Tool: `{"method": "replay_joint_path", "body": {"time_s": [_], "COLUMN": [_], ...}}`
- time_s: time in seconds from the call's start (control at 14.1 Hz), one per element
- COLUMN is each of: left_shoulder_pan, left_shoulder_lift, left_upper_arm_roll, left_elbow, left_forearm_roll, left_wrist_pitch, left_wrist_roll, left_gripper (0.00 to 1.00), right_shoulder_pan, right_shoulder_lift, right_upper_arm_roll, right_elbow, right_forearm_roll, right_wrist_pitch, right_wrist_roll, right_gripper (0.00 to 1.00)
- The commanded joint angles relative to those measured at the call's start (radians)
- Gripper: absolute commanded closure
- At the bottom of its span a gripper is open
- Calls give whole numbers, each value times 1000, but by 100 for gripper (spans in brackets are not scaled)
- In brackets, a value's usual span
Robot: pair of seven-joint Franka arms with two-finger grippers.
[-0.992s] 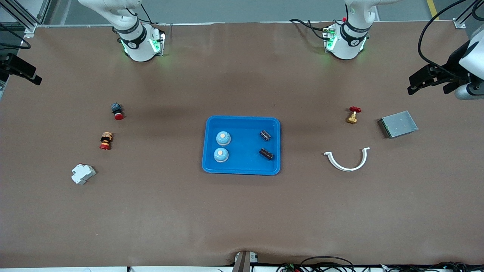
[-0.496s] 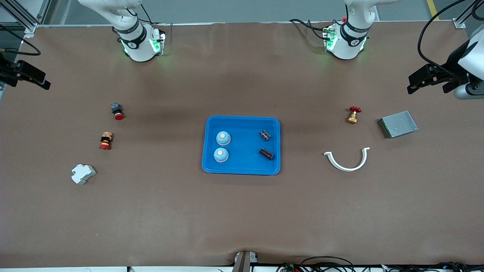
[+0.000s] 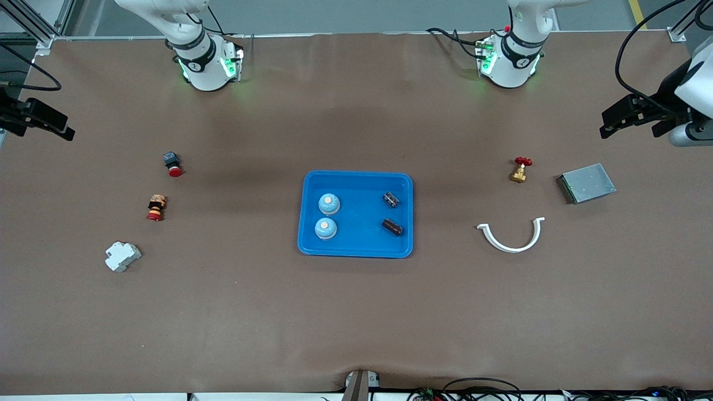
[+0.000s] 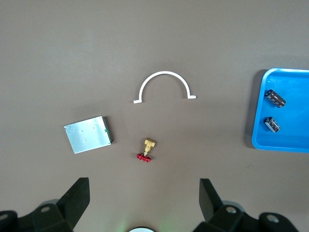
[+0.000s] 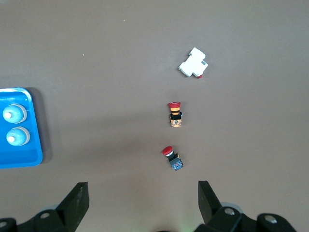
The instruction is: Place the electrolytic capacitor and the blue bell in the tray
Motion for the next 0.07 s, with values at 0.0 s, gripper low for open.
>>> {"method": "replay_joint_path", "body": {"time_s": [0.0], "left_shoulder_pan": [-1], "left_shoulder_lift": [5], "left_upper_arm_roll": [-4], "left_elbow": [16], "left_forearm_roll": [16], "left_wrist_pitch": [-18], "left_wrist_roll": [10], "left_gripper": [0], "right_shoulder_pan": [-6], "right_shoulder_lift": [6], "right_upper_arm_roll": [1], "right_elbow": [10], "right_forearm_roll": [-3], "right_wrist_pitch": [-16], "right_wrist_roll": [9], "right_gripper": [0]}}
